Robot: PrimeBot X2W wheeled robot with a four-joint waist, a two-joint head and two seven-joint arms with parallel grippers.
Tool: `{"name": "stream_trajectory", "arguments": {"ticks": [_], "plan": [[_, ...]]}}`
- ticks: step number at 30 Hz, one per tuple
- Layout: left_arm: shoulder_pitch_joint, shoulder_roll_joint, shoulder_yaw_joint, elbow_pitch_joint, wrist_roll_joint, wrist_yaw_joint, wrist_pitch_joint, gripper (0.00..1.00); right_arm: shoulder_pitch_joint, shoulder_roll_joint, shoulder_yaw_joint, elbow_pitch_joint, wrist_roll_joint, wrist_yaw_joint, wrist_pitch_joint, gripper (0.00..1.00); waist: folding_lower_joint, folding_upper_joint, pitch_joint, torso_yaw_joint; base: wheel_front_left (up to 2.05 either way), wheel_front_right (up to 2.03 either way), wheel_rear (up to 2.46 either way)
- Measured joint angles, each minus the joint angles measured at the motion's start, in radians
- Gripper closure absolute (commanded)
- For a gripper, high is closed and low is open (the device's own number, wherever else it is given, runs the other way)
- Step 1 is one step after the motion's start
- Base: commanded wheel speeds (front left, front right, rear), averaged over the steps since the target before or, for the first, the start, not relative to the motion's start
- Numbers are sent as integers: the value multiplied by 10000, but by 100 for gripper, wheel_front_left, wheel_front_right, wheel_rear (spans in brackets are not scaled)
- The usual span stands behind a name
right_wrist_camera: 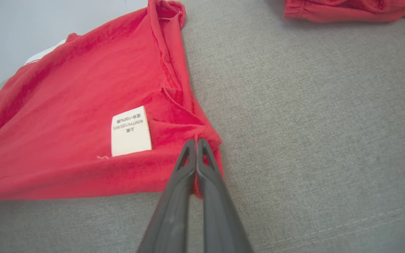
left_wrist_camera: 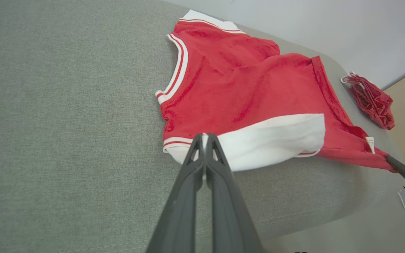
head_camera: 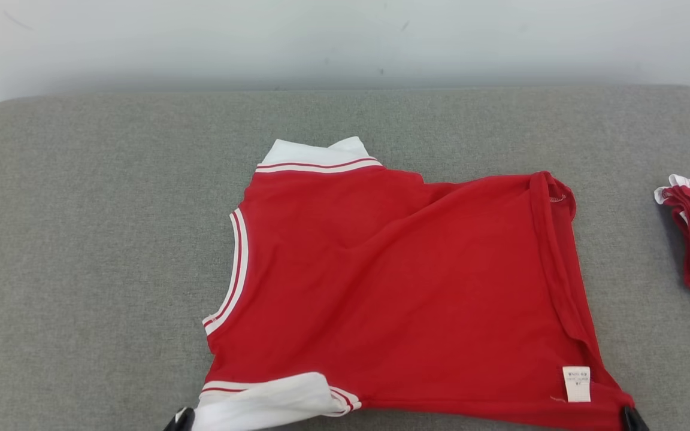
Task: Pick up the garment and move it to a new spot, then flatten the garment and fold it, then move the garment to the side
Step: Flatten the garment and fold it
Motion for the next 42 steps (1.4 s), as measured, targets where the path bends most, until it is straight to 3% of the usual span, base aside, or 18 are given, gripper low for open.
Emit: {"name": "stream_trajectory", "arguments": {"ticks": [3,13,21,26,31,42], "plan": [[-85,0,136,-63,-54,-31,-63,100,-44,150,-98,-487,-207,0,416,100,0,0,73,-20,0,0,0],[-2508,-13,219,1298,412,-934,-176,100,-2076,75,44,-1235,-802,0,1012,100,2,2,446,-336,0,0,0],[-4999,-867,-309,3804,692,-1918,-512,100,-4292,-362,997,520,-656,0,782,100,3,3,874,-606,0,0,0],[-6067,-1551,-646,5438,771,-2451,-934,100,-4888,-441,1296,1825,-339,-2,541,100,3,3,1153,-630,0,0,0],[-6458,-1893,-754,6638,807,-2648,-1210,100,-4690,-272,1285,2522,-215,-2,102,100,3,3,1390,-638,0,0,0],[-6442,-1990,-577,7398,669,-2650,-1824,100,-4136,50,936,2740,-332,-2,-265,100,1,3,1510,-674,0,0,0]]}}
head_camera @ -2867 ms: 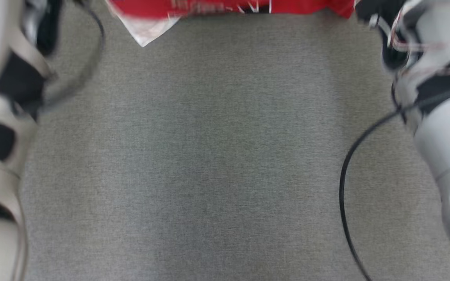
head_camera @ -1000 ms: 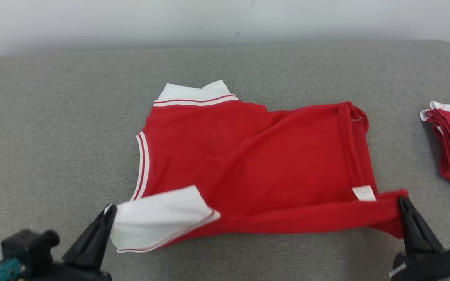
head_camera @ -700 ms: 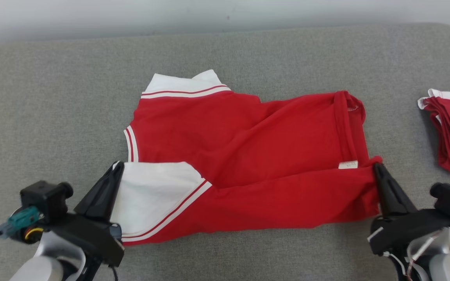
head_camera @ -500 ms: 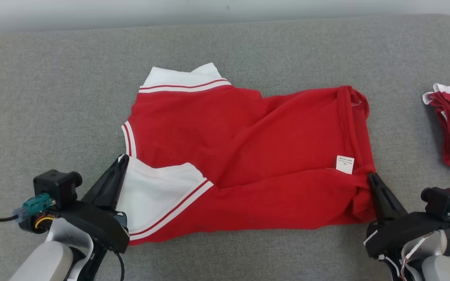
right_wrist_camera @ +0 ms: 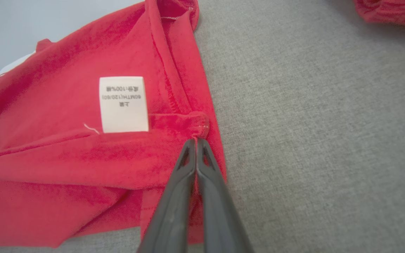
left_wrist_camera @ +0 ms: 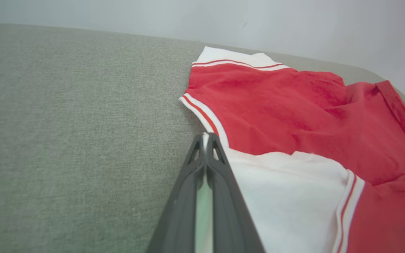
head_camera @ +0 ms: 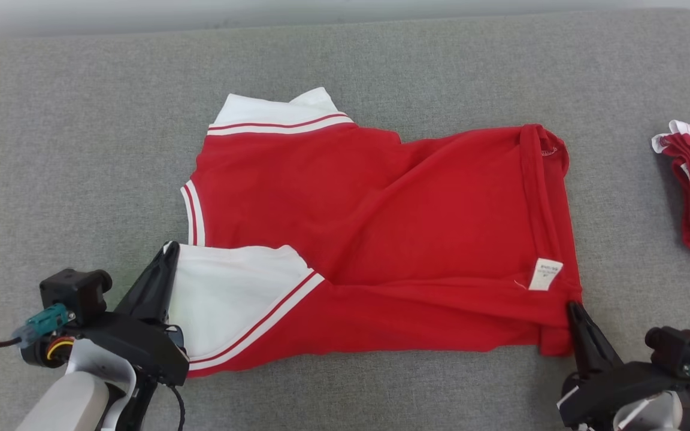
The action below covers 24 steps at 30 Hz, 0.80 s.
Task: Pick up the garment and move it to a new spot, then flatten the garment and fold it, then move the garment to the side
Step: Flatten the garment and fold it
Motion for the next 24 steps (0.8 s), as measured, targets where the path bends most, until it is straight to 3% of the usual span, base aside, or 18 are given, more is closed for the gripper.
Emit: {"name": "stream_trajectory", "arguments": {"ticks": [5,6,7,12,21,24], "plan": [[97,-79,92,182,-173,-75,-159,99,288,67,-115,-309,-115,0,-48,99,-3,-1,-62,52,0,0,0],[99,-92,92,230,-186,-79,-180,65,288,81,-134,-332,-115,0,-82,71,-2,0,-66,53,0,0,0],[111,-119,98,276,-215,-79,-228,2,290,86,-140,-355,-111,0,-165,0,-1,0,-68,58,0,0,0],[390,-201,284,307,-230,90,-842,0,222,155,-228,-593,-326,0,-1024,0,-1,0,-128,33,0,0,0],[1855,-389,1099,-803,922,1630,-1990,0,544,240,-311,-1112,-2008,0,-2393,0,-2,0,-568,91,0,0,0],[2350,-474,1427,-1231,1398,1804,-2027,0,779,253,-215,-1356,-2472,0,-2545,0,-2,0,-757,160,0,0,0]]}}
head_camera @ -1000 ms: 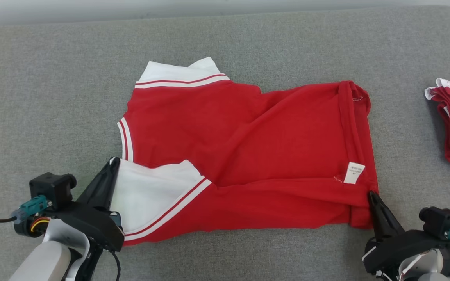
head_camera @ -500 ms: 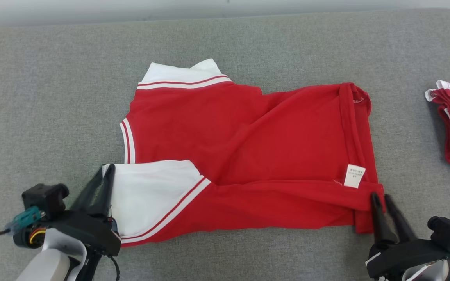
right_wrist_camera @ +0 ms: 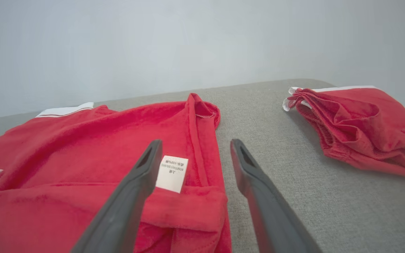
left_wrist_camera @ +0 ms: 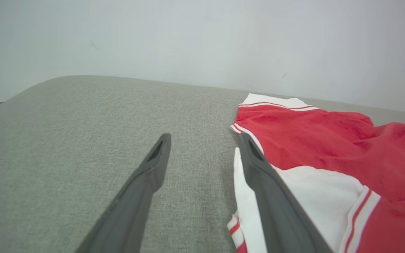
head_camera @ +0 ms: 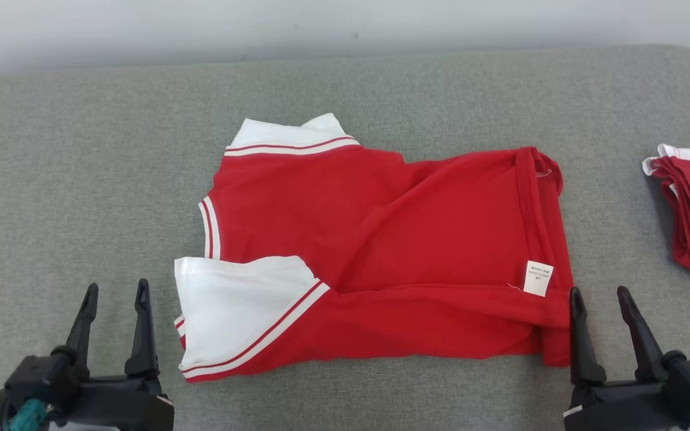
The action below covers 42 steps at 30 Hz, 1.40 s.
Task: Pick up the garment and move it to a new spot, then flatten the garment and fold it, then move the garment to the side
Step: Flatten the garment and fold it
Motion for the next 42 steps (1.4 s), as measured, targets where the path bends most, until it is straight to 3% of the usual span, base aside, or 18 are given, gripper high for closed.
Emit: {"name": "stream_trajectory", "arguments": {"ticks": [8,18,24,32,42], "plan": [[733,-608,485,-491,1423,-495,-29,0,513,36,186,-347,-644,0,-113,0,0,0,-444,150,0,0,0],[794,-1047,742,259,1866,-1175,-29,0,588,105,293,-157,-713,0,-140,0,1,-1,-635,188,0,0,0],[650,-1237,658,631,2088,-1367,-29,0,542,79,226,31,-671,0,-121,0,1,0,-608,279,0,0,0],[595,-1806,263,1965,1421,-1628,924,0,502,109,-132,1193,-439,0,907,0,1,-1,-437,325,0,0,0],[236,-2232,428,2786,330,-2059,1526,0,-56,230,-205,2575,-86,0,1018,0,1,0,-220,372,0,0,0]]}}
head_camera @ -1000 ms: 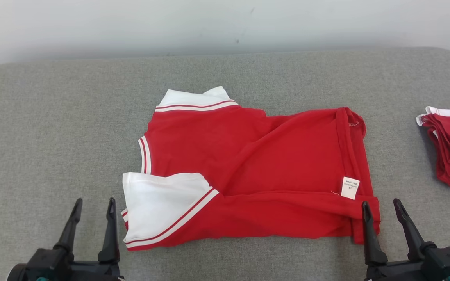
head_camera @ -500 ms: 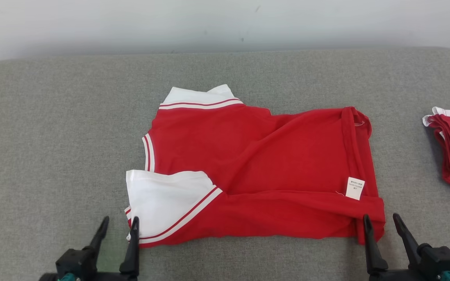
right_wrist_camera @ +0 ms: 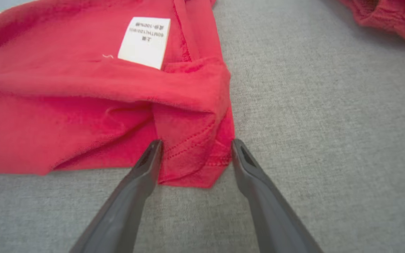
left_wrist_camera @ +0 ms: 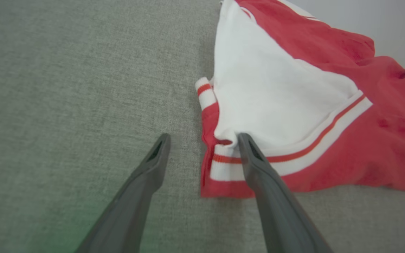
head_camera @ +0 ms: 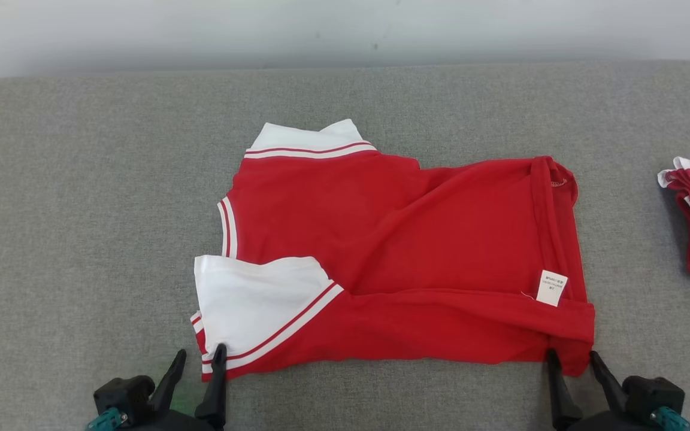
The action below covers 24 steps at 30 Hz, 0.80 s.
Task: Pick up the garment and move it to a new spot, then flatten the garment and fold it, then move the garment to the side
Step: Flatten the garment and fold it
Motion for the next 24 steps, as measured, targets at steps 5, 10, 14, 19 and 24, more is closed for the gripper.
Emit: {"name": "stream_trajectory", "arguments": {"ticks": [5,10,14,19,24], "plan": [[-101,-153,17,84,-786,-458,577,100,-495,19,104,757,364,0,259,100,-1,-2,85,-42,0,0,0],[-98,-161,81,-215,-957,-617,686,100,-593,40,155,800,926,-2,347,100,0,-1,146,-7,0,0,0],[265,56,240,-1275,-1415,-863,871,100,-139,-146,224,-117,1340,0,957,100,1,0,159,46,0,0,0],[1417,525,274,-2815,-1475,-591,1438,100,976,-334,107,-1475,1546,6,1946,100,1,0,151,85,0,0,0],[2539,709,203,-3988,-1513,-109,1979,100,1981,-232,-337,-2481,1542,6,2731,100,0,-1,183,146,0,0,0]]}}
